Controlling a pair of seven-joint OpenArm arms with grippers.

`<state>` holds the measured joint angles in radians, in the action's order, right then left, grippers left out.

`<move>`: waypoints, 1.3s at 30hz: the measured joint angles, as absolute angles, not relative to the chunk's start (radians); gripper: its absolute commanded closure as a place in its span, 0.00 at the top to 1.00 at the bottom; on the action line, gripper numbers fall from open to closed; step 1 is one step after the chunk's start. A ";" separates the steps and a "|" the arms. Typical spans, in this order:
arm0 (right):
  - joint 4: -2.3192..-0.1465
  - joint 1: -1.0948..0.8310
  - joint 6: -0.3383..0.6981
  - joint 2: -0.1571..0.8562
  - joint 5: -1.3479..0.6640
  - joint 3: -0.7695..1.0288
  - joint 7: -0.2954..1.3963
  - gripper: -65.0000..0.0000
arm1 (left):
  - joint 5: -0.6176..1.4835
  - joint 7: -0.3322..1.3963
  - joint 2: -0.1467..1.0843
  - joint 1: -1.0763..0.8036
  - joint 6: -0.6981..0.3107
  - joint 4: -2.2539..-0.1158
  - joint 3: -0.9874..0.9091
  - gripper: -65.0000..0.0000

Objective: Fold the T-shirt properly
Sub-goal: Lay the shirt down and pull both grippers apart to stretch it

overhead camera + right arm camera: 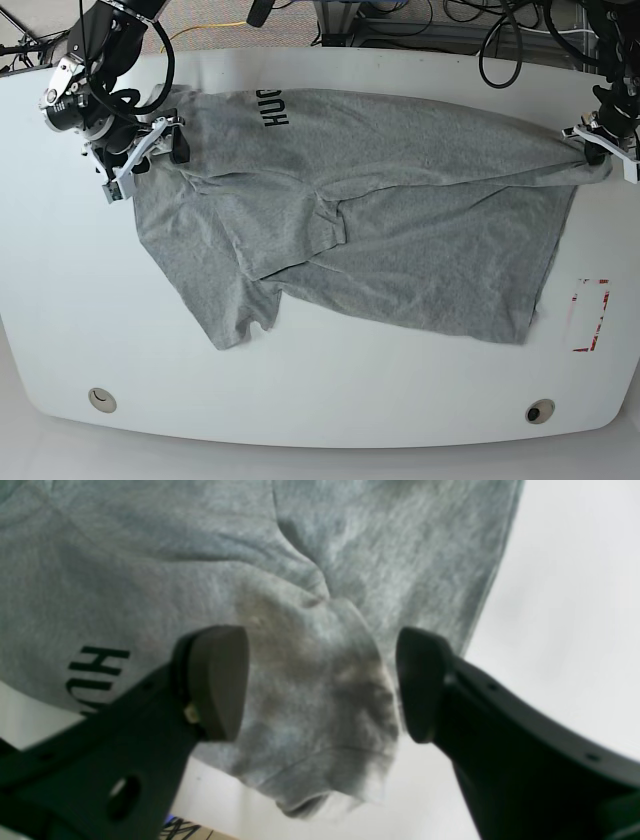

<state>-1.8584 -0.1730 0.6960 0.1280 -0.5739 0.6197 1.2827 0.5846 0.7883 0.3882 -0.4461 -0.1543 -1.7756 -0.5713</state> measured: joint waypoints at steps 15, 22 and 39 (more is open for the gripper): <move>-1.727 -0.143 0.696 0.163 -0.570 0.601 1.248 0.16 | 0.585 0.789 0.388 -0.448 -0.154 -1.775 -0.571 0.00; -1.727 -0.191 0.697 0.163 -0.577 0.600 1.242 0.00 | 0.585 0.789 0.389 -0.446 -0.155 -1.775 -0.571 0.00; -1.952 -0.387 0.697 0.088 -0.591 0.710 1.265 0.00 | 0.527 0.791 0.411 -0.380 -0.228 -1.734 -0.554 0.00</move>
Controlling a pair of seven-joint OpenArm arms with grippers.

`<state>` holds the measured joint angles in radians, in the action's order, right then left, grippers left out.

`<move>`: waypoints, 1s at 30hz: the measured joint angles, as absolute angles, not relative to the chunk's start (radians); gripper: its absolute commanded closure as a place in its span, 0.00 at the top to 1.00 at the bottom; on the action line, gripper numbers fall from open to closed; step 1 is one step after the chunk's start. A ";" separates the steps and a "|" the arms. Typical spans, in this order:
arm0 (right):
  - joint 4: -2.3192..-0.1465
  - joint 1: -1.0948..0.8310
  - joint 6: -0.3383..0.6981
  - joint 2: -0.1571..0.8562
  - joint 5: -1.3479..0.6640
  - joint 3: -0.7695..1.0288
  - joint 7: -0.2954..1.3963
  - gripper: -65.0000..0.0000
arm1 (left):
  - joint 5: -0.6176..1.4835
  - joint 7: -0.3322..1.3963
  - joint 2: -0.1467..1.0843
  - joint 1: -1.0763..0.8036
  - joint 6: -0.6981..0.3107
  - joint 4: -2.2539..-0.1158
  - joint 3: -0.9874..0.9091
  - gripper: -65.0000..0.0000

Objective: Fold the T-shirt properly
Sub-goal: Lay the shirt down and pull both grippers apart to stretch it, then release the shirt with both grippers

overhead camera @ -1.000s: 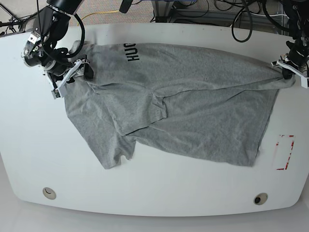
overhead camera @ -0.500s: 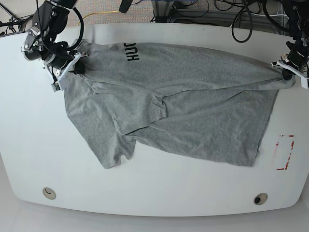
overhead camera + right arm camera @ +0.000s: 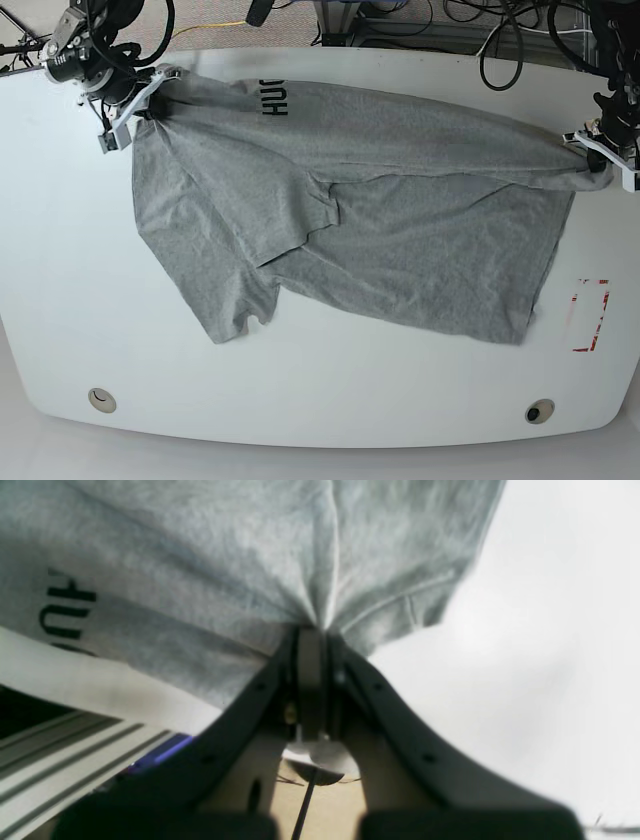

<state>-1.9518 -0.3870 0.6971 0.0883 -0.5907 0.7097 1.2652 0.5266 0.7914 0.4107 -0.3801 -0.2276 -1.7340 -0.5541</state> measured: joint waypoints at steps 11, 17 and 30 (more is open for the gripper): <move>-1.956 -0.514 0.698 0.094 -0.764 0.784 1.274 0.00 | 0.426 0.794 0.439 -0.258 -0.286 -1.617 -0.531 0.00; -1.956 -0.566 0.698 0.086 -0.797 0.781 1.281 0.00 | 0.418 0.792 0.462 -0.181 -0.285 -1.567 -0.450 0.00; -1.954 -0.606 0.697 0.078 -0.861 0.780 1.269 0.07 | 0.425 0.780 0.506 -0.120 -0.287 -1.435 -0.377 0.04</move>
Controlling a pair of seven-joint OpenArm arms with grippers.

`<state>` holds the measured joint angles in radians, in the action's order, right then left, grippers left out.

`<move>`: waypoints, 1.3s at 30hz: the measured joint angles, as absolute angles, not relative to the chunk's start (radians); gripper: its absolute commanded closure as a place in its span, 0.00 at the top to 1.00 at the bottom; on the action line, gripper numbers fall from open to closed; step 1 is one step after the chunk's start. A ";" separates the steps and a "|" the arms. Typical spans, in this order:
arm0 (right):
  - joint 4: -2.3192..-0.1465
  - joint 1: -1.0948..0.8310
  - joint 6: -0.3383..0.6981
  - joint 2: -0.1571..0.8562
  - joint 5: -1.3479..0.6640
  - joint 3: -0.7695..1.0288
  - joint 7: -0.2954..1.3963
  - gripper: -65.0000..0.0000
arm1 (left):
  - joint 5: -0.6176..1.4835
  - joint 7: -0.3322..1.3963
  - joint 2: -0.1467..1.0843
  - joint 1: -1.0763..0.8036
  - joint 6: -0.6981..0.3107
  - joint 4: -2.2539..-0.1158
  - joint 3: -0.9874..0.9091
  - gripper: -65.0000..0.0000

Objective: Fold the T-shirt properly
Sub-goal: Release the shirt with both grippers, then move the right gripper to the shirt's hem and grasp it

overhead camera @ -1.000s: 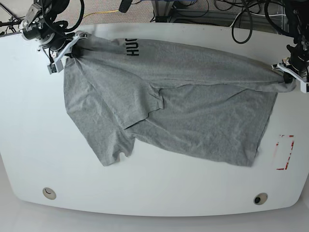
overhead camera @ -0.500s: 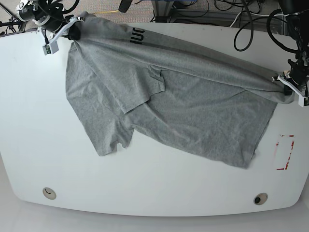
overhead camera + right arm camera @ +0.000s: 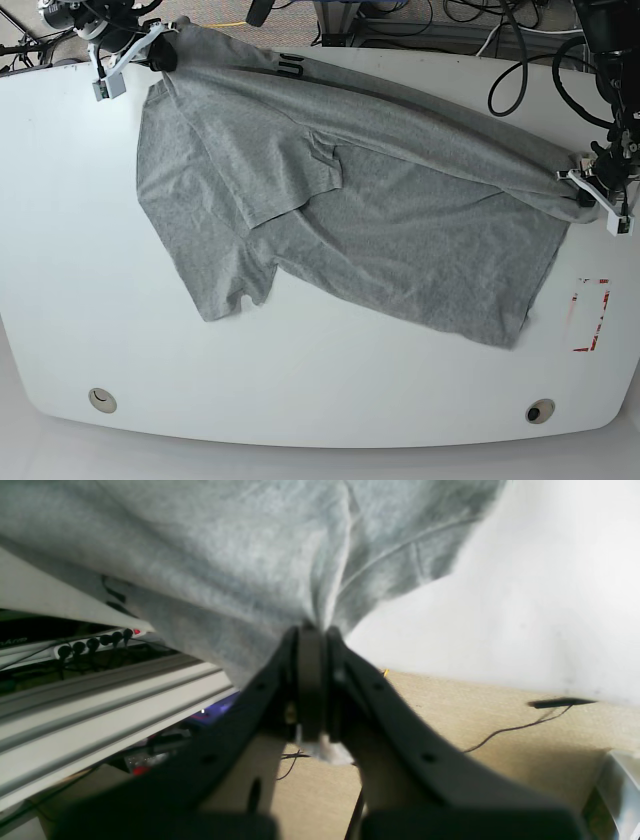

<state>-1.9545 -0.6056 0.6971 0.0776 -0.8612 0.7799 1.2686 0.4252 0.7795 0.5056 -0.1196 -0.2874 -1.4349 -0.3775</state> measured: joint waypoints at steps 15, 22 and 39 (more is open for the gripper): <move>-1.954 -0.570 0.697 0.081 -0.862 0.784 1.267 0.68 | 0.415 0.787 0.541 -0.086 -0.278 -1.409 -0.306 0.92; -1.954 -0.531 0.697 0.083 -0.860 0.789 1.268 0.68 | 0.427 0.767 0.543 -0.036 -0.281 -1.493 -0.307 0.92; -1.950 -0.324 0.696 0.078 -0.722 0.780 1.268 0.58 | 0.322 0.779 0.450 -0.088 -0.281 -1.459 -0.287 0.92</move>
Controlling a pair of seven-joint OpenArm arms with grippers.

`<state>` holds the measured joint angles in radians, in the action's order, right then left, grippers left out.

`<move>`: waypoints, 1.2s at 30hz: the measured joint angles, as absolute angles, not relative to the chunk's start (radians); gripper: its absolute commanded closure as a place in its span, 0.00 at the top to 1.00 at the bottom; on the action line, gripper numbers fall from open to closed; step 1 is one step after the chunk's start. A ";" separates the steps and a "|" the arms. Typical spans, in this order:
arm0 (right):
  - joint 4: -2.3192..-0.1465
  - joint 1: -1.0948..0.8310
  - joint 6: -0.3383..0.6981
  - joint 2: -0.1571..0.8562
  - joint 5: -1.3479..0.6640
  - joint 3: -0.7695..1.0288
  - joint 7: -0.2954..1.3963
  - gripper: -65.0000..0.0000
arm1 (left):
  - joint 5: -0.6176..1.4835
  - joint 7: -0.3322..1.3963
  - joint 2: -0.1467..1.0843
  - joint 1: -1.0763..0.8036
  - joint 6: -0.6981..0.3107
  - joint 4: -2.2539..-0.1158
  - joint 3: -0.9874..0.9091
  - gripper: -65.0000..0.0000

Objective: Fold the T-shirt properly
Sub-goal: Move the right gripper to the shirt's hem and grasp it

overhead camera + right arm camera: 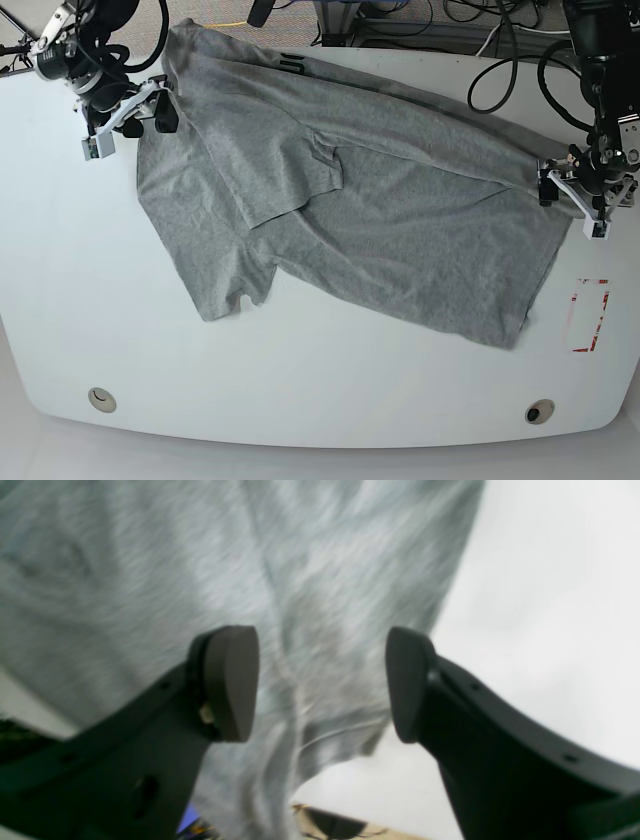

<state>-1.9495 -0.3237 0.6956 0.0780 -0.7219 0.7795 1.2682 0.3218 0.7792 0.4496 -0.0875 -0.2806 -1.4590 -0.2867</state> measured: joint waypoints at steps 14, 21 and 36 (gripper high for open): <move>-1.633 -0.004 0.698 0.176 -0.414 0.712 1.225 0.78 | 0.317 0.776 0.455 -0.082 -0.281 -1.459 -0.289 0.92; -1.396 0.070 0.696 0.238 -0.417 0.686 1.126 0.78 | 0.317 0.777 0.456 -0.083 -0.281 -1.459 -0.292 0.92; -1.354 0.084 0.698 0.193 -0.449 0.611 1.033 0.75 | 0.318 0.777 0.456 -0.085 -0.281 -1.459 -0.292 0.92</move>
<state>-1.3540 0.0841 0.6975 0.1928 -0.4488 0.6113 1.0332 0.3176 0.7769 0.4561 -0.0853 -0.2813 -1.4593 -0.2920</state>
